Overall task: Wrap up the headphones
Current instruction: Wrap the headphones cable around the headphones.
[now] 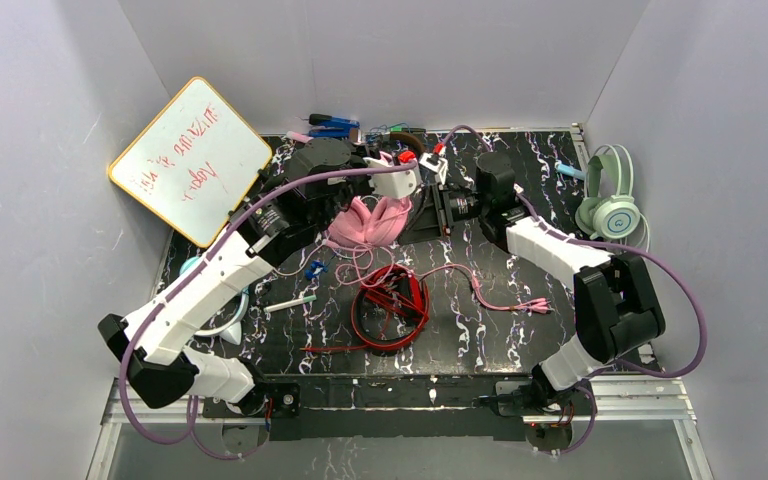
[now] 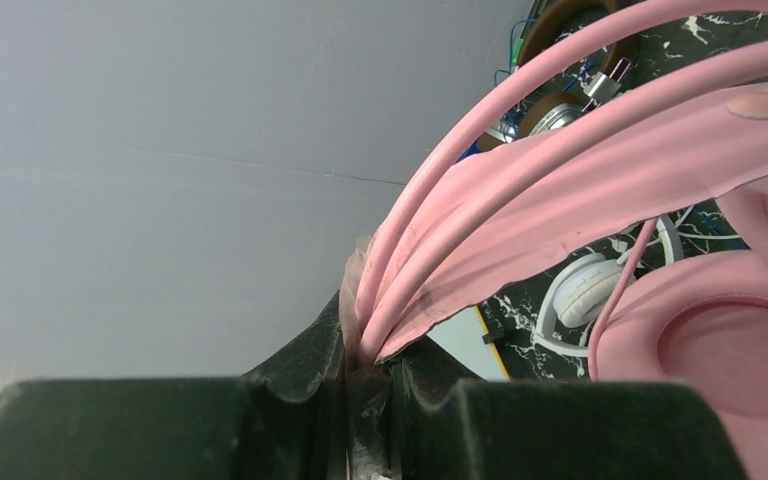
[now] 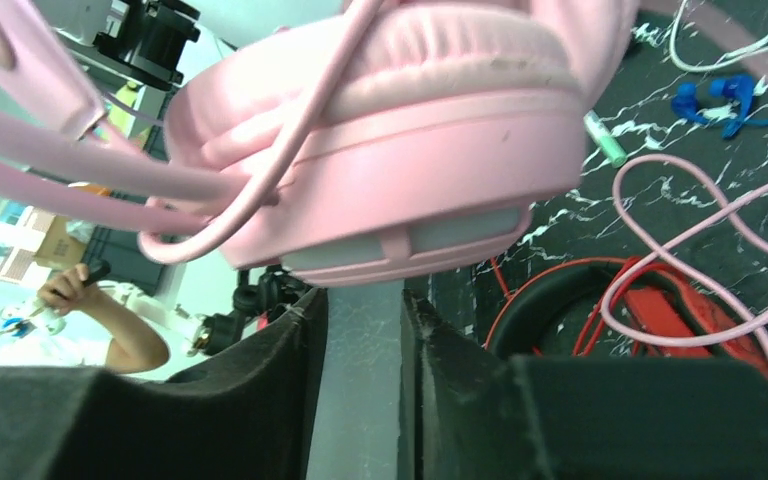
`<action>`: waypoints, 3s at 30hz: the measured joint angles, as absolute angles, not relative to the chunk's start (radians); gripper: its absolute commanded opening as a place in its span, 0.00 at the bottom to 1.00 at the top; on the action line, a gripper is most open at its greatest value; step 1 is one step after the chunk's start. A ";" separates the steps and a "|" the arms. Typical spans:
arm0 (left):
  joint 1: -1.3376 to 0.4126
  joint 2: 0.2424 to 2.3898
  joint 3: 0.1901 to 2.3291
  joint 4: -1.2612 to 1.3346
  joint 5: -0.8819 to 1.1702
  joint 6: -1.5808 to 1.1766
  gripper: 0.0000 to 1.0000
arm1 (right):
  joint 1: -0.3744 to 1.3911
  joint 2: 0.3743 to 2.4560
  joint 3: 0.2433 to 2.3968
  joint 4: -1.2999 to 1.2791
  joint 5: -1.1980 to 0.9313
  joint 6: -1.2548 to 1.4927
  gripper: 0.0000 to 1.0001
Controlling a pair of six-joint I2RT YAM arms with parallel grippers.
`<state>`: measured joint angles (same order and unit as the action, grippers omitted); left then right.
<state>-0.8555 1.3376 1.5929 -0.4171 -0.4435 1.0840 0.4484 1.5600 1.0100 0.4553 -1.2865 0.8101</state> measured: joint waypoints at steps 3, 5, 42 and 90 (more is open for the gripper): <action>-0.854 1.338 1.598 -0.421 -0.430 1.067 0.00 | 0.455 1.560 1.002 0.462 -1.249 0.778 0.50; -0.854 1.337 1.600 -0.419 -0.424 1.060 0.00 | 0.455 1.560 1.002 0.443 -1.218 0.737 0.51; -0.578 1.308 1.684 -0.665 -0.366 -0.478 0.00 | 0.352 1.167 0.721 0.347 -0.766 0.536 0.98; -0.459 1.493 1.965 -0.778 0.023 -0.835 0.00 | 0.610 1.492 0.487 0.980 -0.572 0.701 0.01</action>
